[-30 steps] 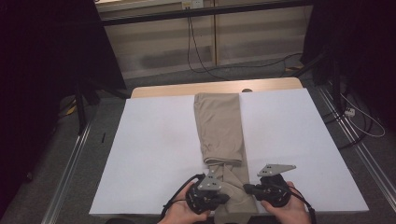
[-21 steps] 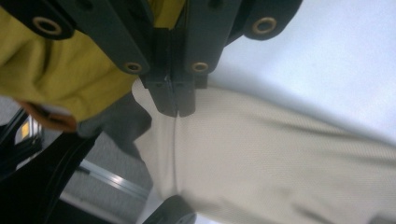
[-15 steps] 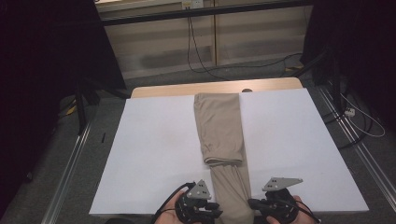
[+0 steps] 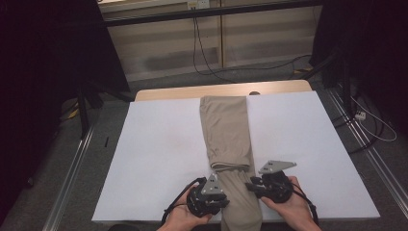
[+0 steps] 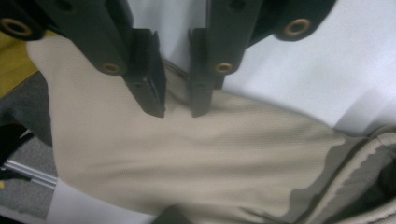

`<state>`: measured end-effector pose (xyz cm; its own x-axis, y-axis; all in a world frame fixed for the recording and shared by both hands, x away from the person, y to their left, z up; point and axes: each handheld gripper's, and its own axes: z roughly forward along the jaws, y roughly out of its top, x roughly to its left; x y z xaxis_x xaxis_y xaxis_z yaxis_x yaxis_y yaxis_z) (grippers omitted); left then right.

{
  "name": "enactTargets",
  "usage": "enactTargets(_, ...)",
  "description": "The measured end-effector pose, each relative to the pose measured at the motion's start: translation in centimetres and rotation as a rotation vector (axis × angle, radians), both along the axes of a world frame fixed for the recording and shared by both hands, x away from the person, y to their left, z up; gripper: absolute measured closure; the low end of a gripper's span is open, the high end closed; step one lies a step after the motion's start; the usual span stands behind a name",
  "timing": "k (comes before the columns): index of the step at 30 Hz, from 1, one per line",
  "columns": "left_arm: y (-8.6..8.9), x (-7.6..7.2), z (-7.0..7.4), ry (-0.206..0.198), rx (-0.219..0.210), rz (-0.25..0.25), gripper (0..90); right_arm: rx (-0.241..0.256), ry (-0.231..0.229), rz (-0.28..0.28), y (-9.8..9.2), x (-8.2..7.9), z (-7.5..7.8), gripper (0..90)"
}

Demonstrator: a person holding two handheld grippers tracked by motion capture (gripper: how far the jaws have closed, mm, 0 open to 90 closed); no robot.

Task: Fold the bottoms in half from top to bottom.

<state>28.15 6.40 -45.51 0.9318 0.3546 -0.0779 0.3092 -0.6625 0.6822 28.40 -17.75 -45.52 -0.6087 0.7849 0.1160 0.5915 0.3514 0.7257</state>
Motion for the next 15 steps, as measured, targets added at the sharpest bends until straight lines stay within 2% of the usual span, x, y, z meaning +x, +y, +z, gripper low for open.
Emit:
enactTargets(1,0.1,0.1,0.1,0.008,0.005,0.004,86.9,-0.007,0.002,-0.008,0.1,0.5,-0.2,71.8)
enactTargets(2,0.2,0.1,0.0,0.011,-0.001,0.007,88.0,-0.017,0.007,-0.022,0.3,1.1,-0.5,81.1)
enactTargets(3,0.2,0.0,0.0,0.012,-0.003,0.012,88.5,0.002,0.011,-0.030,0.3,1.3,-0.6,90.0)
enactTargets(4,0.2,0.0,0.1,0.013,-0.002,0.015,88.7,0.015,0.024,-0.032,0.2,1.3,-0.6,90.0)
enactTargets(6,0.3,0.0,0.1,0.013,0.003,0.009,88.9,0.007,0.030,-0.057,0.0,0.9,-0.4,90.0)
enactTargets(8,0.3,0.0,0.0,0.025,-0.008,0.018,88.9,0.004,0.038,-0.074,-0.5,0.2,-0.3,90.0)
enactTargets(13,0.4,0.0,0.1,0.019,0.001,0.005,88.6,0.011,0.065,-0.123,-1.7,-0.9,-0.3,90.0)
enactTargets(14,0.5,0.1,0.0,0.035,-0.011,0.016,87.8,0.011,0.066,-0.127,-1.8,-0.9,-0.3,88.1)
enactTargets(15,0.7,0.3,0.1,0.043,-0.014,0.019,85.1,0.004,0.061,-0.130,-1.9,-1.0,-0.2,78.9)
